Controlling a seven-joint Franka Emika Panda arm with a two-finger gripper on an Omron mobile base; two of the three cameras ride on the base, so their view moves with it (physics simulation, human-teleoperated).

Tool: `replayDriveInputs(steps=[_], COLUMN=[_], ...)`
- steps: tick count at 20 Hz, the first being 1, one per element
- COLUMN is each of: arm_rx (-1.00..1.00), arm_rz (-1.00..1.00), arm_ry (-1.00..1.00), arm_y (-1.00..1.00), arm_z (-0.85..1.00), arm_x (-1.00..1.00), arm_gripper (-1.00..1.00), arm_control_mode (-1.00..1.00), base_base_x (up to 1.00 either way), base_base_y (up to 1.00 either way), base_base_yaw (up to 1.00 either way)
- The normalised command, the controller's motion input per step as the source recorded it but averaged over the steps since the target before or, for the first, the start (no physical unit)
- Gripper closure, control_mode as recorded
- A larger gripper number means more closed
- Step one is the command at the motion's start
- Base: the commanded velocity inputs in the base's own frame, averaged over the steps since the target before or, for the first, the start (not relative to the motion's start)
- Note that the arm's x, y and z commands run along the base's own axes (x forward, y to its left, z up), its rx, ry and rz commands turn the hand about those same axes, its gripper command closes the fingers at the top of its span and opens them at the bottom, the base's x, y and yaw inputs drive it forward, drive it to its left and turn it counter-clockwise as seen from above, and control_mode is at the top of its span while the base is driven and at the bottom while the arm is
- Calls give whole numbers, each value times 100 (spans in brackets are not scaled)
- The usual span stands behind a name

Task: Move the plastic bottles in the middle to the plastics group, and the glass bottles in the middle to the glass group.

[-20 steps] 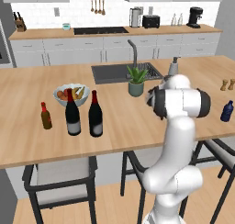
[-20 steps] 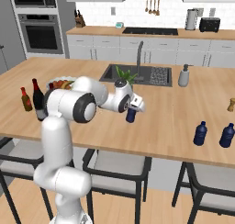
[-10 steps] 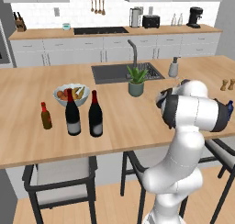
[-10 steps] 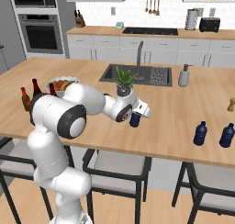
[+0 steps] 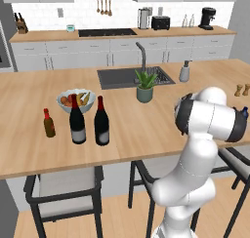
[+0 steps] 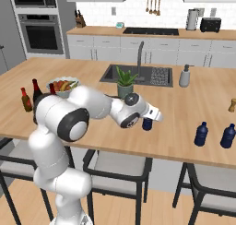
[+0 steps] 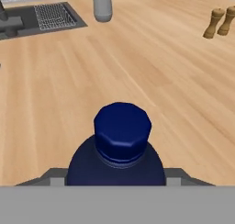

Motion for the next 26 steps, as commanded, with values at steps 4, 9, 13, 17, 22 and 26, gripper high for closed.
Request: replayDriveInputs(steps=[4,9,13,17,22,26], arm_rx=[0,0,0,0,-1,-7], arm_rz=[-5,0,-1,0,0,0], arm_ry=[-1,-9,0,-1,-8,-9], arm_y=[-62,-69,-62,-59,-36,-4], arm_z=[9,-1,-9,-24,-36,-22], arm_x=[5,-11,0,-5,-11,0], arm_gripper=[100,100,100,100,100,100], arm_control_mode=[-100,-100,-100,-100,-100,-100], base_base_x=[0,0,0,0,0,0], base_base_y=[0,0,0,0,0,0], base_base_yaw=[0,0,0,0,0,0])
